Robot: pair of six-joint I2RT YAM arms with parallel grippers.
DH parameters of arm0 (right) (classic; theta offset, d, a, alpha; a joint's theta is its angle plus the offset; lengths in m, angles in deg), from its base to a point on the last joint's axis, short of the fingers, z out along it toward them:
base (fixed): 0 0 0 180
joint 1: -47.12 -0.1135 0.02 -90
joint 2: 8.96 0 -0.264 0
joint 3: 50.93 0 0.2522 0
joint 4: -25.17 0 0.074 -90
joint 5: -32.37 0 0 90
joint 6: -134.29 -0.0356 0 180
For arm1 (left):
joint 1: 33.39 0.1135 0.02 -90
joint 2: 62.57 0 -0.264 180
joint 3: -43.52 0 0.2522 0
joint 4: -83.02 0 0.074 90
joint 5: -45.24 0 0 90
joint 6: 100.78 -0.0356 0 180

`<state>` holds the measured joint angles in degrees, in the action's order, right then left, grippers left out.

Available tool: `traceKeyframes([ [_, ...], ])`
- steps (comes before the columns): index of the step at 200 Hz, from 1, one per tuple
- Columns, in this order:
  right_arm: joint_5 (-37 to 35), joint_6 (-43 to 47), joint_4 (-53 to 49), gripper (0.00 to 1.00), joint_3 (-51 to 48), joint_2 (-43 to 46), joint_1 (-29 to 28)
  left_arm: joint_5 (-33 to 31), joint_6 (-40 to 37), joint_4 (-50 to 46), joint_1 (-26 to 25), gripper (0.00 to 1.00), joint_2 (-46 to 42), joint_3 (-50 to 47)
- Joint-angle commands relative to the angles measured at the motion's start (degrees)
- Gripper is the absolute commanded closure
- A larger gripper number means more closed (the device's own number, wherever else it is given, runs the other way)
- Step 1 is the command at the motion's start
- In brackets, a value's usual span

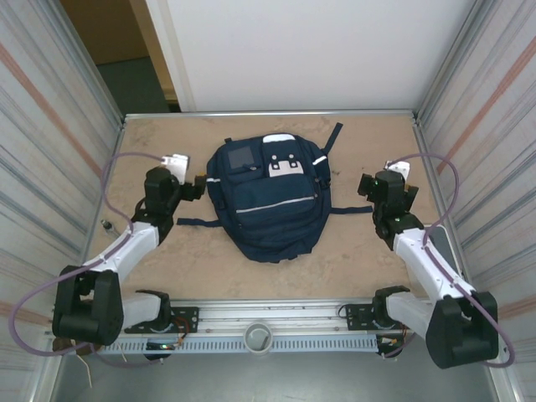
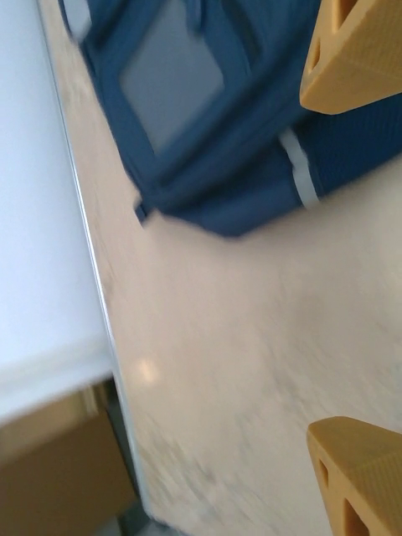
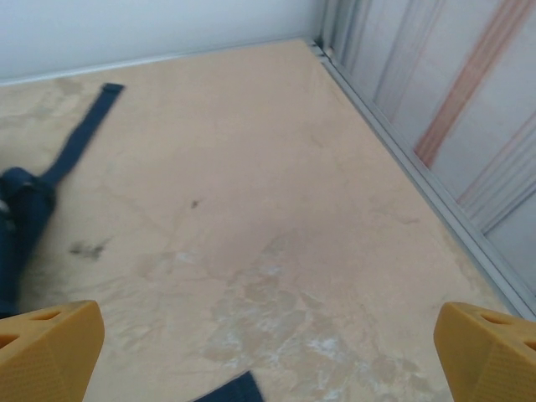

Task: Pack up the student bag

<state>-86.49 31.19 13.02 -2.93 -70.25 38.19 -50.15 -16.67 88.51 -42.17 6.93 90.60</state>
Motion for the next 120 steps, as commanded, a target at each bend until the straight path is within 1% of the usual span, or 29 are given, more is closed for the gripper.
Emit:
traceKeyframes([
  [1, -2.0, 1.6, 10.5, 0.01, -2.2, -5.4, 2.0, -6.6, 4.7, 8.1, 3.0, 0.05, 0.5, -3.0],
  [17, -0.4, 1.9, 14.0, 0.01, -3.1, -9.6, 2.8, -4.9, 3.3, 12.5, 4.4, 0.06, 3.7, -4.8],
  [27, 1.0, 2.6, 16.9, 0.01, -3.8, -11.5, 3.3, -5.2, 1.5, 15.6, 4.6, 0.06, 6.2, -5.1],
  [32, 1.7, 3.3, 18.6, 0.01, -4.2, -12.4, 3.5, -5.9, 1.8, 13.9, 4.3, 0.06, 6.5, -4.0],
  [39, 2.3, 4.7, 21.1, 0.01, -5.0, -13.4, 3.8, -4.8, 2.0, 10.4, 4.7, 0.05, 6.3, -2.8],
  [46, 2.7, 5.4, 23.2, 0.01, -5.7, -14.6, 4.1, -4.7, 1.7, 11.8, 4.7, 0.04, 6.7, -3.0],
  [70, 7.4, 5.5, 26.4, 0.01, -7.0, -16.6, 5.9, -2.5, 1.5, 12.5, 5.1, 0.03, 5.5, -4.4],
  [99, 10.5, 5.5, 32.5, 0.01, -9.1, -18.2, 6.9, -2.6, 1.8, 10.8, 5.1, 0.02, 4.1, -6.2],
  [106, 11.3, 5.6, 32.9, 0.01, -9.2, -18.5, 7.1, -2.4, 1.9, 11.7, 5.1, 0.01, 4.6, -6.9],
  [120, 12.9, 6.2, 36.8, 0.01, -10.2, -19.4, 7.3, -2.5, 2.1, 15.7, 5.1, 0.01, 7.1, -8.5],
])
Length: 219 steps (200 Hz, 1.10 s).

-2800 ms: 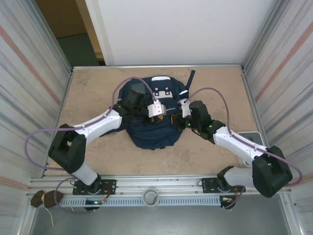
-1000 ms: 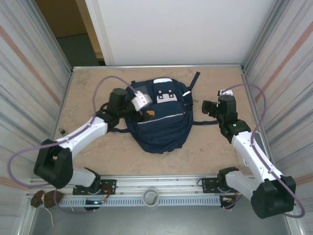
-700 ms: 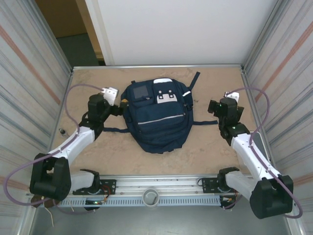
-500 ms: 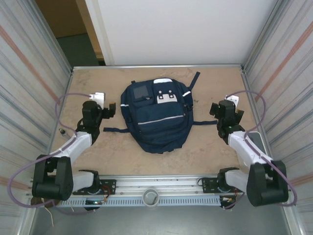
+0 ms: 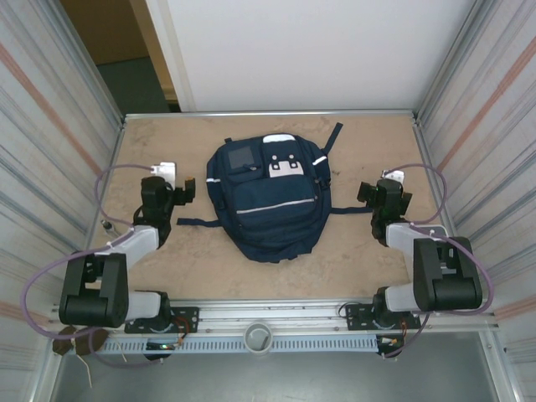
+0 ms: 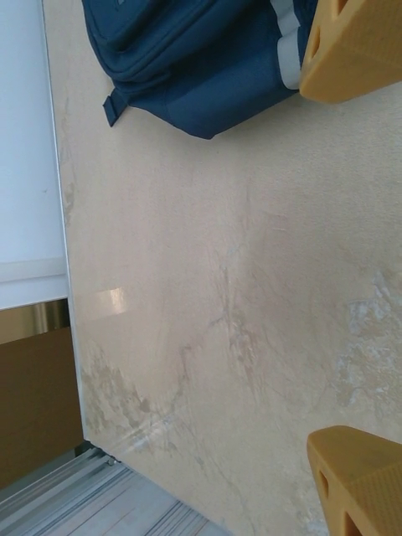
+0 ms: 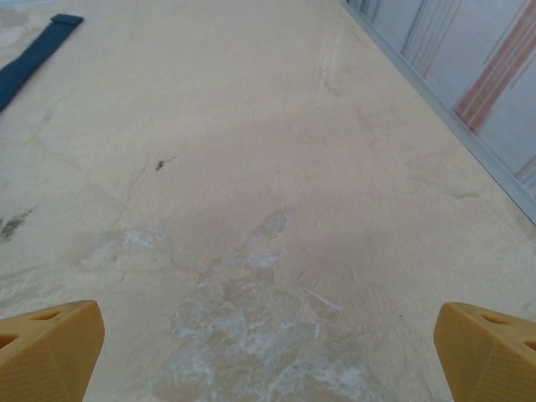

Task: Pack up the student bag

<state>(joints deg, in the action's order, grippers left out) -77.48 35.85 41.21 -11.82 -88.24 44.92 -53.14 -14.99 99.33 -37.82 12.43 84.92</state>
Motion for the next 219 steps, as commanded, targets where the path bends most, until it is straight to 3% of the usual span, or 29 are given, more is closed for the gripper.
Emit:
traceKeyframes([
  [1, 4.0, 1.7, 8.9, 0.01, -1.5, -1.5, 0.6, 0.3, 0.4, 5.3, 0.7, 0.01, 1.8, -2.9],
  [35, 8.2, 2.6, 16.3, 0.01, -2.8, -6.4, 1.6, -1.3, 0.4, 14.1, -0.2, 0.01, 7.3, -5.2],
  [66, 10.2, 2.7, 19.6, 0.01, -3.5, -9.2, 2.2, 3.3, -0.3, 15.9, 0.5, 0.01, 9.9, -5.4],
  [79, 10.8, 2.9, 19.2, 0.01, -3.6, -8.8, 2.2, 5.1, -2.6, 23.9, 0.2, 0.01, 12.7, -7.3],
  [93, 11.0, 3.0, 19.2, 0.01, -3.5, -9.0, 2.2, 8.0, -1.3, 16.6, 1.3, 0.01, 10.9, -5.3],
  [119, 11.8, 2.7, 18.4, 0.01, -2.9, -9.1, 2.5, 10.8, 0.1, 14.3, 3.5, 0.01, 11.5, -3.7],
  [219, 13.2, 2.5, 17.7, 0.01, -2.7, -8.9, 3.2, 10.4, 0.0, 14.9, 3.3, 0.01, 11.6, -4.0],
])
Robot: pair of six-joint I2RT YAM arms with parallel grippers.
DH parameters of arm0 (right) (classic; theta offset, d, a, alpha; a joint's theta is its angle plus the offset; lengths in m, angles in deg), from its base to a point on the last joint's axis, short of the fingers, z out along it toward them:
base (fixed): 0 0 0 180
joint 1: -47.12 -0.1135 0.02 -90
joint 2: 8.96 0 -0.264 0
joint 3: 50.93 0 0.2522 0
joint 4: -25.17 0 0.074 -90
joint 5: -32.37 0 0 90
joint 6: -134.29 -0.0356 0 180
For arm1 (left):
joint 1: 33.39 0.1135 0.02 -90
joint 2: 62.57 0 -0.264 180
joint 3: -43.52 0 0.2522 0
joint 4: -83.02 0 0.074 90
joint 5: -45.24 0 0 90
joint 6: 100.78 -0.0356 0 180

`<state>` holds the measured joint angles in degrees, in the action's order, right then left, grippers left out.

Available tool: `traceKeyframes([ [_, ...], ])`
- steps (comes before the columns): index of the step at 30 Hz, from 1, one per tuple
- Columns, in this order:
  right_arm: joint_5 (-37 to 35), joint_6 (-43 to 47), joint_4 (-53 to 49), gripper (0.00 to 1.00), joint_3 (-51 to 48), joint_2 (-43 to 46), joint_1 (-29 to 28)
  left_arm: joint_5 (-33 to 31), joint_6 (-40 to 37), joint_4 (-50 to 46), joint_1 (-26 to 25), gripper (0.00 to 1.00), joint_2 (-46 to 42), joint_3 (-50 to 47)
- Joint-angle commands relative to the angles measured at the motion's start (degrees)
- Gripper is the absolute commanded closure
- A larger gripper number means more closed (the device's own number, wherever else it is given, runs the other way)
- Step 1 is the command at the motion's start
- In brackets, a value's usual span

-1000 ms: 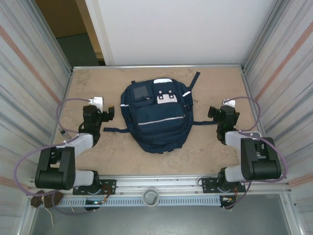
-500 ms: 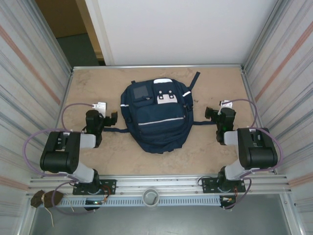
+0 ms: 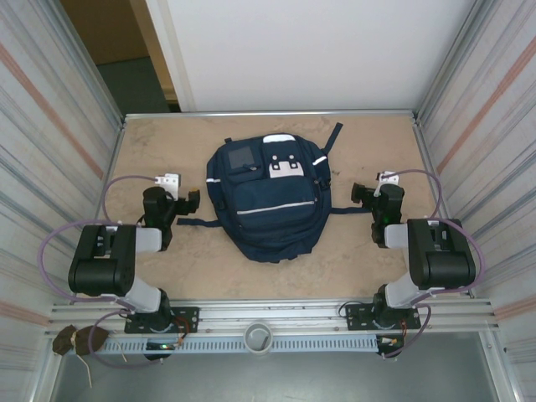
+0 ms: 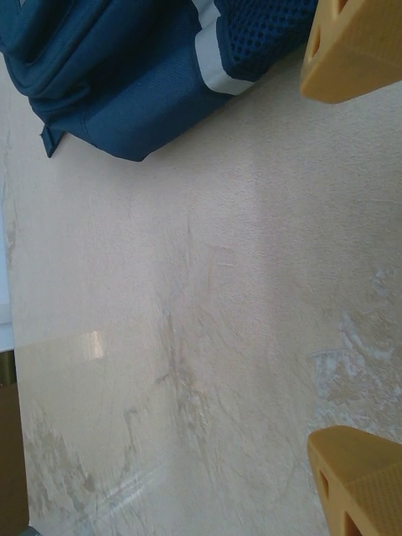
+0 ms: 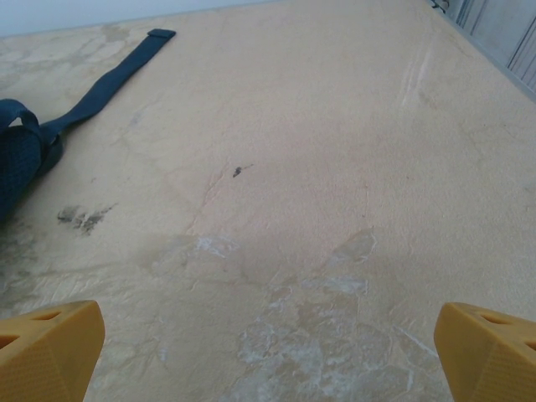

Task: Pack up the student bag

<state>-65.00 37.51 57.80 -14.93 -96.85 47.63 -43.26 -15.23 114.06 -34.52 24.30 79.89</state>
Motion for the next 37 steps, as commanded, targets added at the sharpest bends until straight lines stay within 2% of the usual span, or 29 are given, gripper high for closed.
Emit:
traceKeyframes([
  [1, 0.7, 0.9, 1.1, 0.01, 0.4, -0.3, 0.5, 0.5, 0.2, 0.2, 0.0, 0.01, -0.3, 1.0],
  [37, 0.9, 0.9, 1.0, 0.01, 0.5, -0.4, 0.5, 0.5, 0.2, 0.1, 0.0, 0.01, -0.3, 1.1],
])
